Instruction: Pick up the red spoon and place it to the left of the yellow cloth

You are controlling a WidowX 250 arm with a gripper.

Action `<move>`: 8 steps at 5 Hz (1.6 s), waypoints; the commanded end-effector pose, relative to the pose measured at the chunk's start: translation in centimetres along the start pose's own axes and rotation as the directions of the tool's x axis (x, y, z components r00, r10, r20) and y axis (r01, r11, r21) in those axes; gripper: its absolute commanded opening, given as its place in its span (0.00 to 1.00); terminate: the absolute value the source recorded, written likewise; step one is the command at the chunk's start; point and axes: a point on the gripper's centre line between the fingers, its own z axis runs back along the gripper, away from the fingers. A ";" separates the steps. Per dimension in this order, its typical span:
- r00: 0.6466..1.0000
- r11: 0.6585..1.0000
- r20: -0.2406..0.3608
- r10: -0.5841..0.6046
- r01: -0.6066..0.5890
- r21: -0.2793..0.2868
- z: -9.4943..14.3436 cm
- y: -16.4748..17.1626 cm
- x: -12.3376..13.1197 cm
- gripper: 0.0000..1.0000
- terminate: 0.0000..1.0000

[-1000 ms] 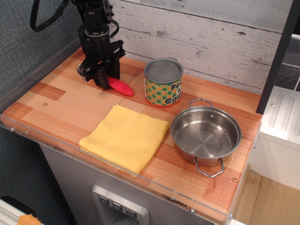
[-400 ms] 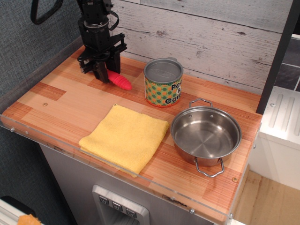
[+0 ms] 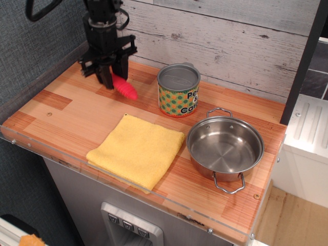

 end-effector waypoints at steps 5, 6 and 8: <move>0.999 0.999 0.005 0.041 -0.041 0.030 1.9 9.6 -0.1 0.00 0.00; 0.998 0.997 0.012 0.061 -0.061 0.038 1.5 10.4 -0.1 0.00 0.00; 0.997 0.997 0.028 0.068 -0.069 0.042 0.1 11.6 0.1 0.00 0.00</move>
